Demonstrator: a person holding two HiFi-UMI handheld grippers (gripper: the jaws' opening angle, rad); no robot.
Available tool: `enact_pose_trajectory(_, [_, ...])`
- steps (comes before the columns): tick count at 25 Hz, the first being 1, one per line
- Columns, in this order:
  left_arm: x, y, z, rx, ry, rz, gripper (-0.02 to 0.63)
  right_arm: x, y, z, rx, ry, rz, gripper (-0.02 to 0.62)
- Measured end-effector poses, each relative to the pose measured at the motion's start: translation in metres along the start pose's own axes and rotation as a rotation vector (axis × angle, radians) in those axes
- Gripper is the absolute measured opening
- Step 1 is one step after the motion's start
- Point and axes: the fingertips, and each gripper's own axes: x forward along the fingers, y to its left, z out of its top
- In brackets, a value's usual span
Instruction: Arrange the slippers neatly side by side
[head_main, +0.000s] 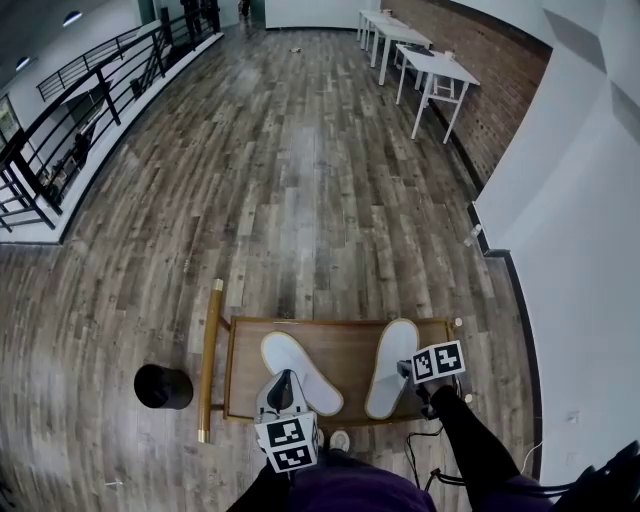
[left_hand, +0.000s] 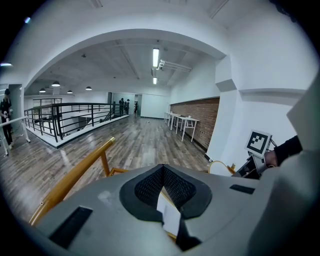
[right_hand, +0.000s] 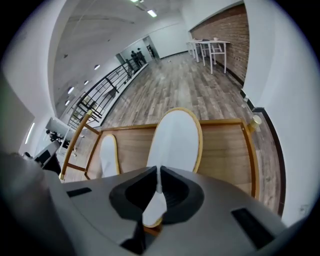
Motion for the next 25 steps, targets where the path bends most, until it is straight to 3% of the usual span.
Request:
enact_pose_trajectory(7, [-0.008,0.003,-0.004,-0.003,0.001,0.015,0.0,0.016,0.031,0.006,-0.093,0.055,0.071,0.014])
enact_pose_trajectory(16, [-0.015,0.019,-0.007,-0.001,0.006,0.053,0.0,0.039,0.023,0.005,-0.14,0.15,0.047,0.014])
enact_pose_trajectory(25, [-0.005,0.016,-0.004,0.006,0.014,0.044,0.0,0.053,0.014,0.008,-0.116,0.165,0.016,0.014])
